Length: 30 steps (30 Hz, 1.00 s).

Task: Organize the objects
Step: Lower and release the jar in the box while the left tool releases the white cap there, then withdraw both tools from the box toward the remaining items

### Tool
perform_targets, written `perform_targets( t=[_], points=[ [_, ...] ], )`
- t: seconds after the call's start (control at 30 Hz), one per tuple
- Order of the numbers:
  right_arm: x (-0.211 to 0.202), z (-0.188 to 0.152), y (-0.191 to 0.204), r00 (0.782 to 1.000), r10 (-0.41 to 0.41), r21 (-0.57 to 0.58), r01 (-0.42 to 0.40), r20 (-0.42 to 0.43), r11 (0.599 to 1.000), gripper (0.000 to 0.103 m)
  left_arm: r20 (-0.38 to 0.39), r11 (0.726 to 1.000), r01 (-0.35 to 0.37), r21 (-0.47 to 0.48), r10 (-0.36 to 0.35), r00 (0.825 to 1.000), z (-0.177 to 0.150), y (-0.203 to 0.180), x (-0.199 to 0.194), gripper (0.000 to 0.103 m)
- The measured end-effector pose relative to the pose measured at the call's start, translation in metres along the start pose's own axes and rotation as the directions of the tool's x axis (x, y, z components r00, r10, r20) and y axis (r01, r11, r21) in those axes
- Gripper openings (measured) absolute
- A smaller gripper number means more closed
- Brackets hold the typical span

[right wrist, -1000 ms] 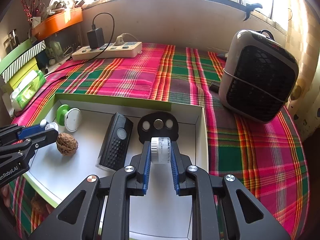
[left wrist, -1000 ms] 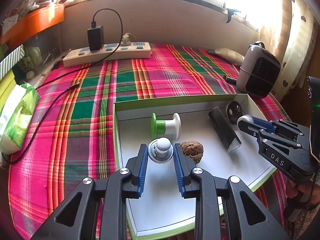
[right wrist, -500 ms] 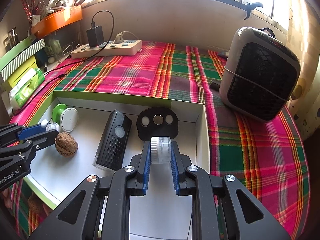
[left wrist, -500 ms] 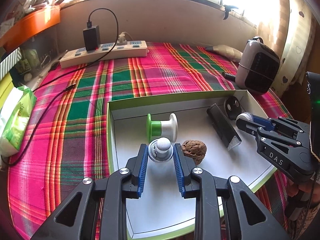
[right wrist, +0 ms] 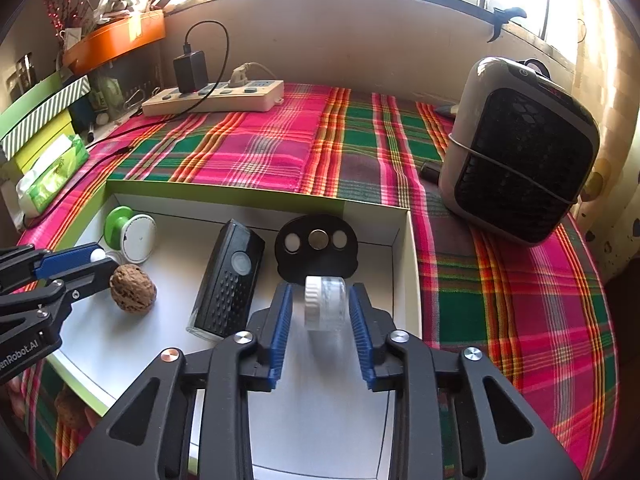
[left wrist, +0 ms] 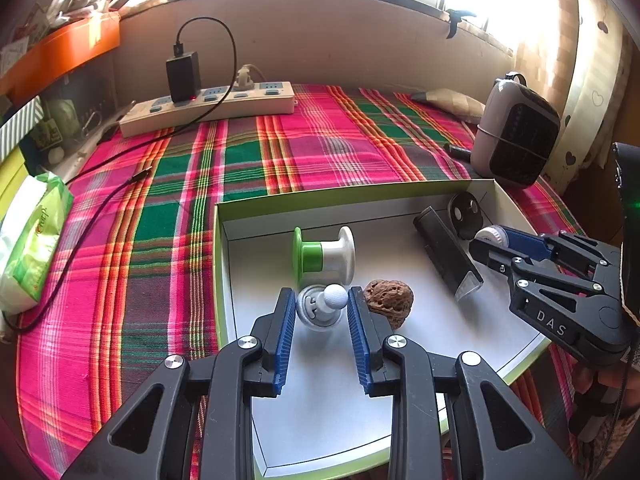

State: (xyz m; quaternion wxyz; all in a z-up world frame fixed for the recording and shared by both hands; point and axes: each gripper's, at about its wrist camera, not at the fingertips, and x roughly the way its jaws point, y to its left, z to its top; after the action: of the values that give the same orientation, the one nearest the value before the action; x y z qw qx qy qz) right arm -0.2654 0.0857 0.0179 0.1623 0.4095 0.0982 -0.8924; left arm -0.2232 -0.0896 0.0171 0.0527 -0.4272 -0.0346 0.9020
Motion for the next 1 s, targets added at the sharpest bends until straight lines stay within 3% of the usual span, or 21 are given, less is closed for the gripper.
perform_targets(
  t=[0.43,1.0],
  points=[
    [-0.006,-0.002,0.002,1.000,-0.012,0.002,0.012,0.010,1.000,0.039,0.004,1.000,0.000,0.005,0.000,1.000,-0.001,-0.001,-0.004,0.032],
    [-0.024,-0.011,0.004,0.999,-0.022,0.022,0.021,0.038,1.000,0.044,0.023,1.000,0.003,0.018,-0.003,1.000,-0.010,-0.008,-0.019,0.034]
  ],
)
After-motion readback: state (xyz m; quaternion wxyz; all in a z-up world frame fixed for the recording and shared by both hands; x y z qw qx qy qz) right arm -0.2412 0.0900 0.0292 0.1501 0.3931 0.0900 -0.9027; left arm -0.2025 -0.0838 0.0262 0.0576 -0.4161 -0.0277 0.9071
